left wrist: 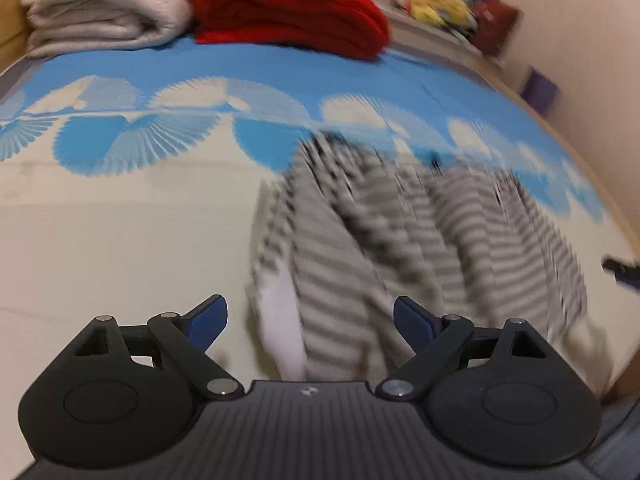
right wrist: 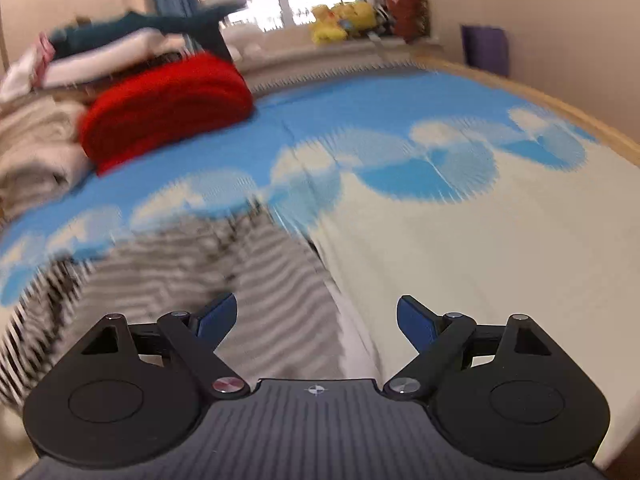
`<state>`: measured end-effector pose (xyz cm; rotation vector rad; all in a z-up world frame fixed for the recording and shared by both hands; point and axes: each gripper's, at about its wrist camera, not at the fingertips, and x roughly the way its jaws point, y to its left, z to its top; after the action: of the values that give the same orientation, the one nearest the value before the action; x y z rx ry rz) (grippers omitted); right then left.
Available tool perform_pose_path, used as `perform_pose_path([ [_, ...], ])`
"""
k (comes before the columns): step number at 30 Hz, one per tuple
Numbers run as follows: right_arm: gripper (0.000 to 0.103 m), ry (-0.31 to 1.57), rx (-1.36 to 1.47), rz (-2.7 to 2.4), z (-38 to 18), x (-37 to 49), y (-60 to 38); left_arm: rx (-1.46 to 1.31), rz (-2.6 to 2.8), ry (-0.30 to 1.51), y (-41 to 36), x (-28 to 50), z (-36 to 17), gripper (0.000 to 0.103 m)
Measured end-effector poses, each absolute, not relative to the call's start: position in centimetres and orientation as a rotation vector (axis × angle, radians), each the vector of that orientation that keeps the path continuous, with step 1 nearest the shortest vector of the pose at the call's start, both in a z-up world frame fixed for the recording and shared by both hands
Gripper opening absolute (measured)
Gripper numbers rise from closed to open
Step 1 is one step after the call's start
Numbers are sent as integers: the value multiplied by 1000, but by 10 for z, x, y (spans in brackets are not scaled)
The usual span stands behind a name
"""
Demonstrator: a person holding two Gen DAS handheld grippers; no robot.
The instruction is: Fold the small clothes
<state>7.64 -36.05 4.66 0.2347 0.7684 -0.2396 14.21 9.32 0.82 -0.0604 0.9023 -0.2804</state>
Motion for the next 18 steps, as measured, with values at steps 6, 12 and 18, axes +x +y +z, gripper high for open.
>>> perform_pose_path([
  [6,88,903,99,-235,16,78,-367,248,-271,851,55,127,-26,93],
  [12,35,956,89,-130,4,85,-357,274,-272,788,40,130,-27,88],
  [18,4,814,237,-172,34,61,-376,217,-279,779,55,128,-18,15],
])
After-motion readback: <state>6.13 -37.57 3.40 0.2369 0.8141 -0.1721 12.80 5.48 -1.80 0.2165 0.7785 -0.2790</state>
